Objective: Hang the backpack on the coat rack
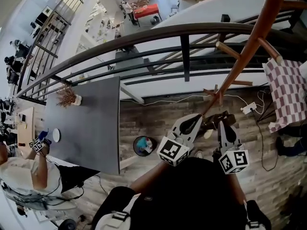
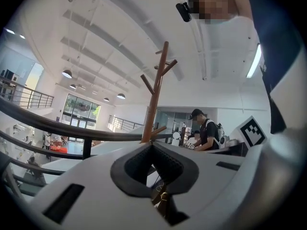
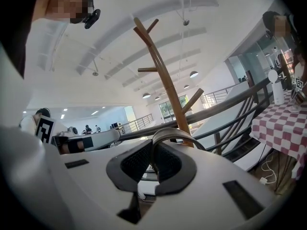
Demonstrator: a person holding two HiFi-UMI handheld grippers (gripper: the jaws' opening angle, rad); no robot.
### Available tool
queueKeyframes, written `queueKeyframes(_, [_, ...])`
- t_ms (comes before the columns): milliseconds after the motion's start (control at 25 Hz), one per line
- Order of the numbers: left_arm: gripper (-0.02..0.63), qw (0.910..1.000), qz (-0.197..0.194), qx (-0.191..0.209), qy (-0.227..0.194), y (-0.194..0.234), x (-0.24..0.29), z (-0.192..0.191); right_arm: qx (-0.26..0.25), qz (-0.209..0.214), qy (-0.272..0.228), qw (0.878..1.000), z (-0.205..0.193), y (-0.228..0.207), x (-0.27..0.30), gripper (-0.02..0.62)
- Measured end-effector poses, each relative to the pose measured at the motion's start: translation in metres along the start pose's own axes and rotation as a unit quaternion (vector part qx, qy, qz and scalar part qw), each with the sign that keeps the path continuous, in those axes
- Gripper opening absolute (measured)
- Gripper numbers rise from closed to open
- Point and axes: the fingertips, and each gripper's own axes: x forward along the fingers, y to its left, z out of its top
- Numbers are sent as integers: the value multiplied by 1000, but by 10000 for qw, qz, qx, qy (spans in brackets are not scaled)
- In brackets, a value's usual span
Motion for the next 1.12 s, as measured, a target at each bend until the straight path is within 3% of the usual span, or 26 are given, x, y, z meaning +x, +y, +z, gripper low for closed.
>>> queueKeyframes(1120, [8,9986,-397,-260,236,46,50,-8,248,-312,386,9985,-21,-12,68,26])
